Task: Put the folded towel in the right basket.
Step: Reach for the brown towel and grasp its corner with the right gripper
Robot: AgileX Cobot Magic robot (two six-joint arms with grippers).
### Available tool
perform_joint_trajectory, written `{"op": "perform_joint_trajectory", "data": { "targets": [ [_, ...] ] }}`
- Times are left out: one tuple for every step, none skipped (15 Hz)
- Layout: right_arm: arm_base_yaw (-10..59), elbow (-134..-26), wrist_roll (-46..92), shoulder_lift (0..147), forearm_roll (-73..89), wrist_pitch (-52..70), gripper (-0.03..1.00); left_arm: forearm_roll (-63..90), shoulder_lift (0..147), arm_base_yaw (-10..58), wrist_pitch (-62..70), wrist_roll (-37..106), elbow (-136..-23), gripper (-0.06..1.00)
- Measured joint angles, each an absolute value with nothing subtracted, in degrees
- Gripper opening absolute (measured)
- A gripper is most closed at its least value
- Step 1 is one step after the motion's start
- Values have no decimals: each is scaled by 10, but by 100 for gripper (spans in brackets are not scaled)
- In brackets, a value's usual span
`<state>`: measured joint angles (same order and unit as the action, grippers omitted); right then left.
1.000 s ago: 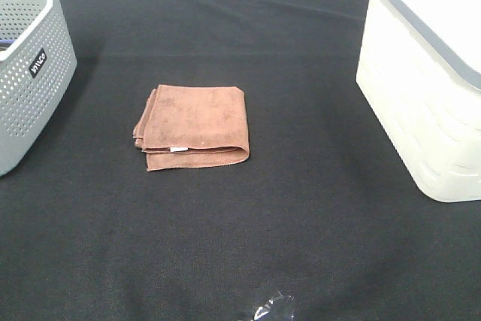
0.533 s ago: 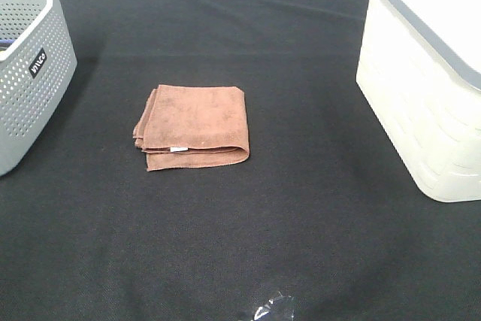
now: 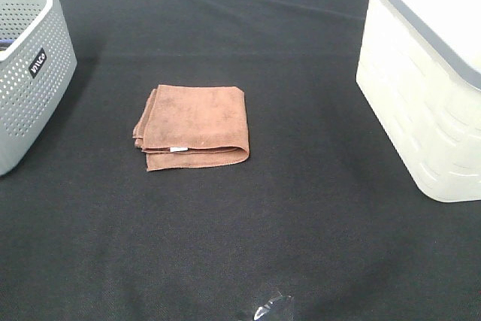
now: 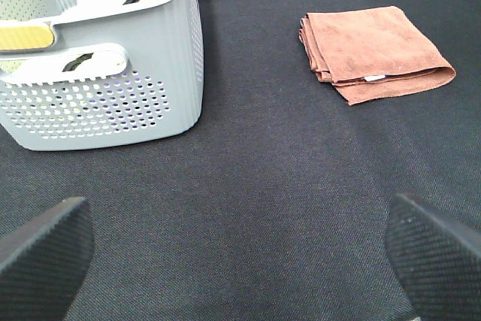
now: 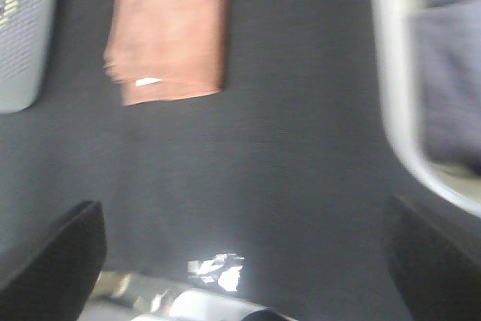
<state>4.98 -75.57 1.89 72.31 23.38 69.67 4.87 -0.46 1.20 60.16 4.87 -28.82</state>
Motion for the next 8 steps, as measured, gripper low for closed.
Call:
{"op": "perform_joint_trajectory", "data": {
  "targets": [
    [80, -780, 17, 764, 239, 684, 95, 49, -5, 12, 602, 49, -288, 98],
    [80, -780, 17, 764, 239, 684, 95, 49, -5, 12, 602, 49, -288, 98],
    [133, -821, 0, 827, 244, 659, 94, 49, -5, 12, 602, 49, -288, 98],
    [168, -849, -9, 871, 246, 647, 94, 49, -5, 12, 602, 49, -288, 98],
    [195, -881, -19, 922, 249, 641, 93, 49, -5, 12, 602, 49, -288, 98],
    [220, -913, -28, 973, 250, 637, 93, 49, -5, 12, 602, 49, -288, 98],
    [238, -940, -32, 1018, 252, 633, 93, 49, -5, 12, 602, 49, -288, 98],
    [253, -964, -32, 1060, 252, 630, 93, 49, -5, 12, 602, 49, -288, 98]
  ]
}}
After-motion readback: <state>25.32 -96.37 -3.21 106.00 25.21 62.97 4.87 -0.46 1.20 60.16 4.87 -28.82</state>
